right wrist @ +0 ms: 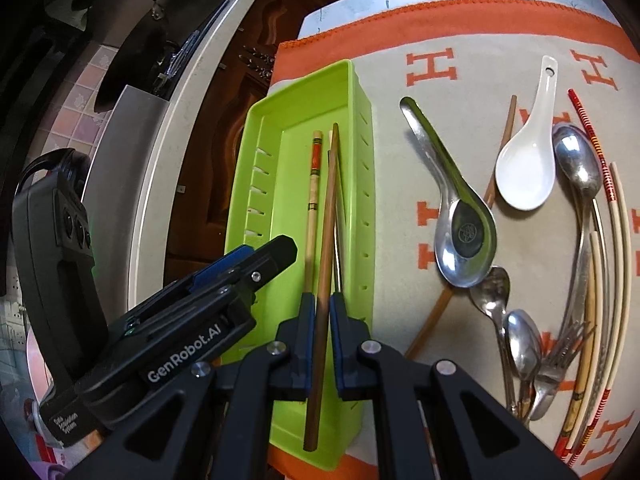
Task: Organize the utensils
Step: 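Lower both chopsticks into the green tray and open both tools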
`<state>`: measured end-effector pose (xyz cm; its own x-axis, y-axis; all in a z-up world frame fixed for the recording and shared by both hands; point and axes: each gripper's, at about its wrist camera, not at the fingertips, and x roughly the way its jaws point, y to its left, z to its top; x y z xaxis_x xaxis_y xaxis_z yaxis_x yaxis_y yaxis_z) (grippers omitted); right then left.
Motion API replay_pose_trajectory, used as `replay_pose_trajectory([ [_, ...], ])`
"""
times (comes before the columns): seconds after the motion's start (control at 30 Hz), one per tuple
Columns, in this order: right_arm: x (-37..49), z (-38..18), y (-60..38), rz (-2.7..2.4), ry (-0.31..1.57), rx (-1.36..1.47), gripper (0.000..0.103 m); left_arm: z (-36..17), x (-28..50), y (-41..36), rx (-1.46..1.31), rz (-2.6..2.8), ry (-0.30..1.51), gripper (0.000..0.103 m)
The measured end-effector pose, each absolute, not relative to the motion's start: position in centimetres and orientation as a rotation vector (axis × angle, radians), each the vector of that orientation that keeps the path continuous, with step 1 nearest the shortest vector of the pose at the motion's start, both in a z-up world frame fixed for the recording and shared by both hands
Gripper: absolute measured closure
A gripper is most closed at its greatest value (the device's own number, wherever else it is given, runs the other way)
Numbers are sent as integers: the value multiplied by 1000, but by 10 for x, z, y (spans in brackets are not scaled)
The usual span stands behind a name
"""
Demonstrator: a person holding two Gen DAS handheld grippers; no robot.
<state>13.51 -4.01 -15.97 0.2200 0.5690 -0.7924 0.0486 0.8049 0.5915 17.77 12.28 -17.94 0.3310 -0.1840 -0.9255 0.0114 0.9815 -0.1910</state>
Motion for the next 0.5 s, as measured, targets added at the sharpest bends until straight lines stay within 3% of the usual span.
replay_pose_trajectory([
  [0.5,116,-148,-38,445,1296,490,89,-149,146,118,-152,-117,1169,57],
])
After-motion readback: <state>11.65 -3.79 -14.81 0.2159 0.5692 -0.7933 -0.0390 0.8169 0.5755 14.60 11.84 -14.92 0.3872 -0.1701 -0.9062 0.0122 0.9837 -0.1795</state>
